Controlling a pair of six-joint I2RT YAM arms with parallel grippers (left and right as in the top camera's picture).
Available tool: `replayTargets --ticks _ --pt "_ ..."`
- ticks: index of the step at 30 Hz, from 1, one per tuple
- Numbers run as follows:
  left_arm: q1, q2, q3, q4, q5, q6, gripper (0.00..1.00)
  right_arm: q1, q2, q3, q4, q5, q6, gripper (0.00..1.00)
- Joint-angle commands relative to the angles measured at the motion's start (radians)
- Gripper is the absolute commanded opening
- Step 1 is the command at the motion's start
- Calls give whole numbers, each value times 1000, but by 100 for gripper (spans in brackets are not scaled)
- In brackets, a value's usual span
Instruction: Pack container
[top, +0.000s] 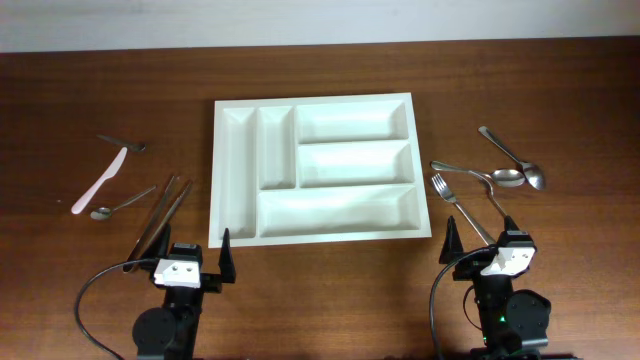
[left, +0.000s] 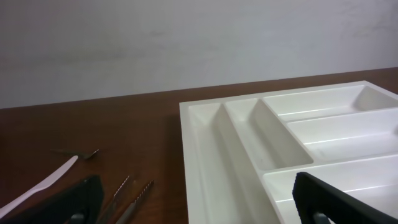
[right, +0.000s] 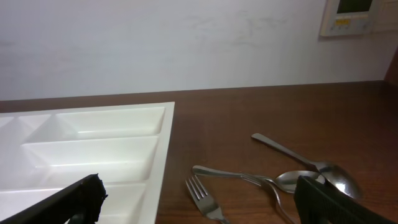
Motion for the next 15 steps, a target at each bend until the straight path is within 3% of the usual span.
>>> replayTargets --ticks 1,4,8,15 --pt "6 -6 -8 3 7 19 99 -5 -7 -10 17 45 -4 99" --pt "6 -6 -8 3 7 19 99 -5 -7 -10 118 149 -3 99" --pt "6 -6 -8 3 7 19 99 -5 -7 11 254 133 -3 99" --pt "6 -6 -8 3 7 19 99 -5 60 410 -274 88 -3 99"
